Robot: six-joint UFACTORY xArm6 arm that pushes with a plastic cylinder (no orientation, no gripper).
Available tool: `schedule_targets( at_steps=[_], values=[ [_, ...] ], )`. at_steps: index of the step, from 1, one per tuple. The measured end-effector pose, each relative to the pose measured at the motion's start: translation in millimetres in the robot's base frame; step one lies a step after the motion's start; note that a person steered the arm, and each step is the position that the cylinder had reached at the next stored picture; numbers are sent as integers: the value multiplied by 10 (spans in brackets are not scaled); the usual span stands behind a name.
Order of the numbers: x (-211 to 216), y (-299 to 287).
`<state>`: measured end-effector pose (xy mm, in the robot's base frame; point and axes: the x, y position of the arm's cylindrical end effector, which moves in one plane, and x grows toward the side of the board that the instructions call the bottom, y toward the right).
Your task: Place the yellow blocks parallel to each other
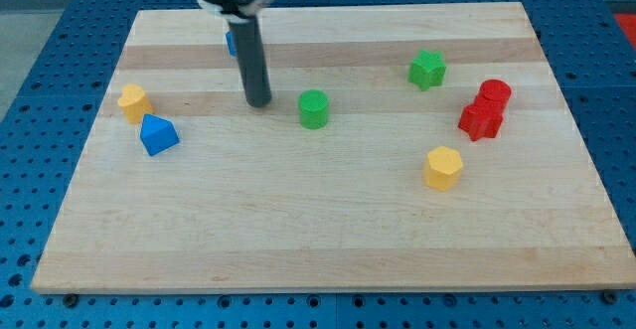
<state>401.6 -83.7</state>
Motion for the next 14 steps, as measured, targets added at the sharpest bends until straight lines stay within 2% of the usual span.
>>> schedule_targets(
  at_steps=[1,3,5,6,7,8,13,14],
  values=[
    [563,140],
    [319,1732],
    [1119,2421],
    [1226,2734],
    [1436,2152],
    [1354,1121],
    [1066,-670],
    [822,-574]
  ],
)
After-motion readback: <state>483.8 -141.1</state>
